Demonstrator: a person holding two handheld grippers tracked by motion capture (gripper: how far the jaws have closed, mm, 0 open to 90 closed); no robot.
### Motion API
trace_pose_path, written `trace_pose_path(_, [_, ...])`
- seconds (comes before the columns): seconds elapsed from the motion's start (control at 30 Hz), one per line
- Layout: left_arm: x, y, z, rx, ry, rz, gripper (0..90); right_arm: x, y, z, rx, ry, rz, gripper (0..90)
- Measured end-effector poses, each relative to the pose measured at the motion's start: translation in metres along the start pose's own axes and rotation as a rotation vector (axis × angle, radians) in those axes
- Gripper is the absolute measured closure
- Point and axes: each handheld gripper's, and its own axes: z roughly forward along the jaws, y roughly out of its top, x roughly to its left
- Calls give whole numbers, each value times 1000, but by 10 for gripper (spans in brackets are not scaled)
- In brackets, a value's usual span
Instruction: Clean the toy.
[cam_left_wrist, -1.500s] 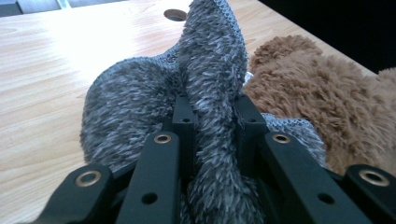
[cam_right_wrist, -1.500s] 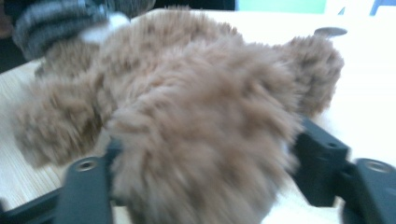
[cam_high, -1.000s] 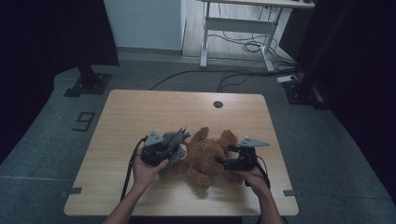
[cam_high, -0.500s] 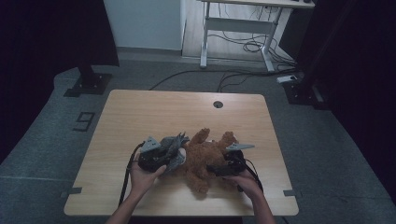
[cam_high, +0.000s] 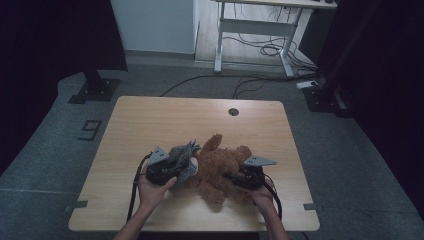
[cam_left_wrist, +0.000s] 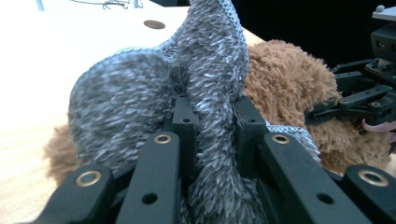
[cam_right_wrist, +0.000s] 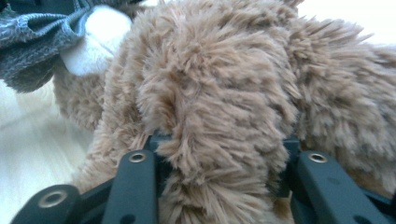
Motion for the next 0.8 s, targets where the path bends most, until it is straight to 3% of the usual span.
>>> trace_pose_path(0.03, [0, 0, 0, 0, 0, 0, 746, 0, 0, 0, 0, 0, 0, 581])
trace_pose_path(0.1, [1, 5, -1, -4, 17, 13, 745, 0, 5, 2, -58, -26, -25, 591])
trace_pose_path(0.2, [4, 13, 3, -7, 34, 16, 745, 1, 13, 4, -111, -67, -93, 586])
trace_pose_path(0.3, [6, 14, 7, -4, 35, 6, 745, 0, 16, 9, -111, -91, -189, 560])
trace_pose_path(0.4, [1, 15, 10, -8, 25, 3, 744, -3, 12, 13, -99, -88, -196, 547])
trace_pose_path(0.47, [-15, 19, 12, -10, -3, 40, 745, -8, 0, 14, -80, -83, -201, 533])
trace_pose_path(0.5, [-15, 19, 12, -10, -3, 40, 745, -8, 0, 14, -80, -83, -201, 533])
trace_pose_path(0.53, [-31, 27, 17, -7, -31, 72, 744, -9, -6, 14, -78, -82, -211, 528])
trace_pose_path(0.57, [-31, 27, 17, -7, -31, 72, 744, -9, -6, 14, -78, -82, -211, 528])
trace_pose_path(0.6, [-49, 35, 28, 2, -61, 102, 744, -8, -10, 13, -88, -81, -215, 521])
trace_pose_path(0.63, [-49, 35, 28, 2, -61, 102, 744, -8, -10, 13, -88, -81, -215, 521])
trace_pose_path(0.7, [-67, 43, 43, 18, -100, 121, 743, -6, -12, 12, -87, -86, -227, 518])
trace_pose_path(0.73, [-85, 50, 62, 39, -119, 146, 742, -4, -13, 12, -83, -92, -235, 515])
trace_pose_path(0.77, [-85, 50, 62, 39, -119, 146, 743, -4, -13, 12, -83, -92, -235, 515])
trace_pose_path(0.8, [-98, 52, 79, 56, -116, 167, 742, -4, -13, 12, -76, -92, -236, 512])
